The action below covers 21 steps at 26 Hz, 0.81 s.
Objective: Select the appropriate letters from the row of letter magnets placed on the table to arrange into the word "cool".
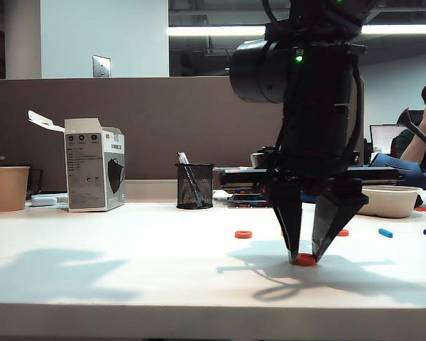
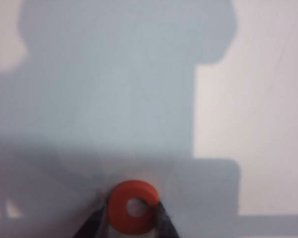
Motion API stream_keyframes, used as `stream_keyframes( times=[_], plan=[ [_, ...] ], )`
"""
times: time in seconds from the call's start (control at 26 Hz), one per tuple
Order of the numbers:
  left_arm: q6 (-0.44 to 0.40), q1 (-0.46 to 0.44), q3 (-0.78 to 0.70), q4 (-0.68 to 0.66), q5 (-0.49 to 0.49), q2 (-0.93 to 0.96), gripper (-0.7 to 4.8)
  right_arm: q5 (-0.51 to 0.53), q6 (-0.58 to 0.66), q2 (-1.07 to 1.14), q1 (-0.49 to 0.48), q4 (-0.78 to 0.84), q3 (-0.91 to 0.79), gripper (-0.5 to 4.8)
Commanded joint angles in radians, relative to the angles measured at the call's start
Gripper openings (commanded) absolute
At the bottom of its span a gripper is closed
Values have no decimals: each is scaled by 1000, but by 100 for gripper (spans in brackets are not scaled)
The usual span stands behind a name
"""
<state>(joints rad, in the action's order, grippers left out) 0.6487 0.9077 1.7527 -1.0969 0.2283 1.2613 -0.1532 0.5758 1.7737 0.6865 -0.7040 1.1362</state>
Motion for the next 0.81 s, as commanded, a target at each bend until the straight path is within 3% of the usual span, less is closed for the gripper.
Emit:
stream_keyframes(
  times=[0.04,0.19,0.35,0.81],
  plan=[
    [2,1,2,6,3,-3,-3,42,4,5,0,-2,-6,104],
    [2,1,2,6,3,-3,-3,44,4,5,0,-2,-6,118],
    [2,1,2,6,3,-3,-3,44,4,4,0,-2,-5,180],
    [2,1,2,6,3,-3,-3,40,-4,4,-6,-35,0,187]
  ],
)
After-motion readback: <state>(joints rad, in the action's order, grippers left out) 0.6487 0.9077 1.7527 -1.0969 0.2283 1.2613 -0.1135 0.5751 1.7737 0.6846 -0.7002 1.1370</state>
